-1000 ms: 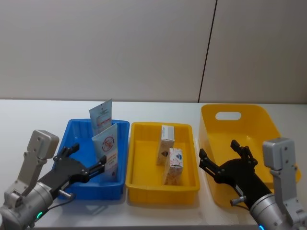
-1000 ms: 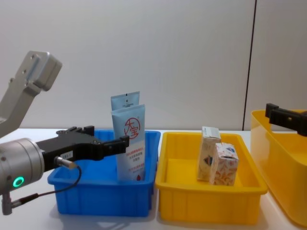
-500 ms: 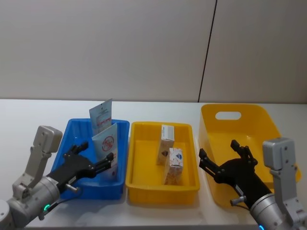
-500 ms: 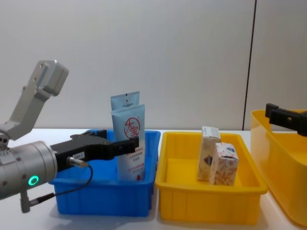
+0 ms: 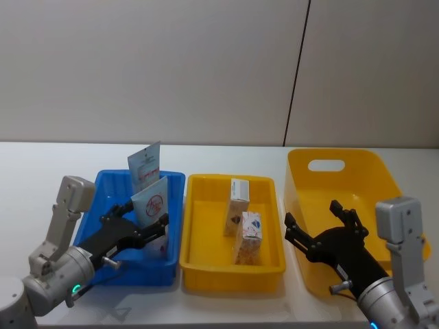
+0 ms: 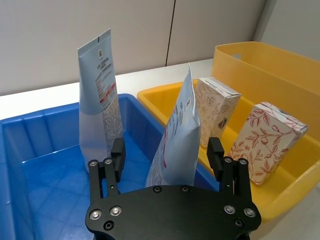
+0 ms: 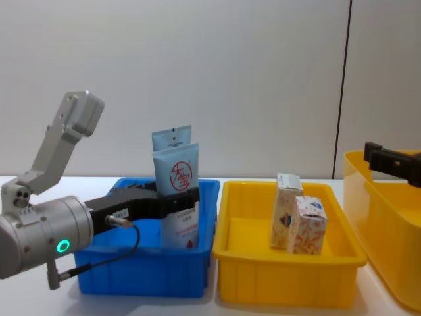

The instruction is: Bimanual collaborative sorting of washing and personal care products

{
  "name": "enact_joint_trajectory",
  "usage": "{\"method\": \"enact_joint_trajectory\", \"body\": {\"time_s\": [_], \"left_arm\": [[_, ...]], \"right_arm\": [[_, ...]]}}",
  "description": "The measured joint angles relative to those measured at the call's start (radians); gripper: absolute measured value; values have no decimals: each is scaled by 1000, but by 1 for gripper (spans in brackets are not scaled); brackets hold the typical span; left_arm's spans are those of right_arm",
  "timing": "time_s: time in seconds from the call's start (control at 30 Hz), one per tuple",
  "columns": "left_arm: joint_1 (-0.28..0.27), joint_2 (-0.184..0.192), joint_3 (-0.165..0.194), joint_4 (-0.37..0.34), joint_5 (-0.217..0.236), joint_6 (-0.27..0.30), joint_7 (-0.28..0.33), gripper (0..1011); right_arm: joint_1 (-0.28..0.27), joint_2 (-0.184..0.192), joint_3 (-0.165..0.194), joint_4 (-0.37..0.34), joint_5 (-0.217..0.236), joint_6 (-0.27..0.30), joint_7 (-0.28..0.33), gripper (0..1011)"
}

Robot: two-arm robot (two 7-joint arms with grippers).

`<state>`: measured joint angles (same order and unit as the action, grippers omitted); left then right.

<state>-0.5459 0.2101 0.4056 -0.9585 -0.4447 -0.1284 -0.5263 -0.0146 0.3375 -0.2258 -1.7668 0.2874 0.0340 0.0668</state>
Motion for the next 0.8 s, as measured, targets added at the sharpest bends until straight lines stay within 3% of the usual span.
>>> {"method": "enact_joint_trajectory", "body": {"time_s": [0.27,0.33,0.5,0.53,0.8], "left_arm": [[-18,-13,0,35,-3,-8,-14,834],[-21,-15,0,40,-3,-9,-16,734],[-28,-20,0,52,-4,-13,-21,618],[-29,-21,0,55,-5,-13,-22,535],[-32,-24,0,61,-5,-15,-25,328]], "right_arm": [[0,0,0,0,0,0,0,1003],[0,0,0,0,0,0,0,1003],[0,0,0,0,0,0,0,1003],[0,0,0,0,0,0,0,1003],[0,0,0,0,0,0,0,1003]]}}
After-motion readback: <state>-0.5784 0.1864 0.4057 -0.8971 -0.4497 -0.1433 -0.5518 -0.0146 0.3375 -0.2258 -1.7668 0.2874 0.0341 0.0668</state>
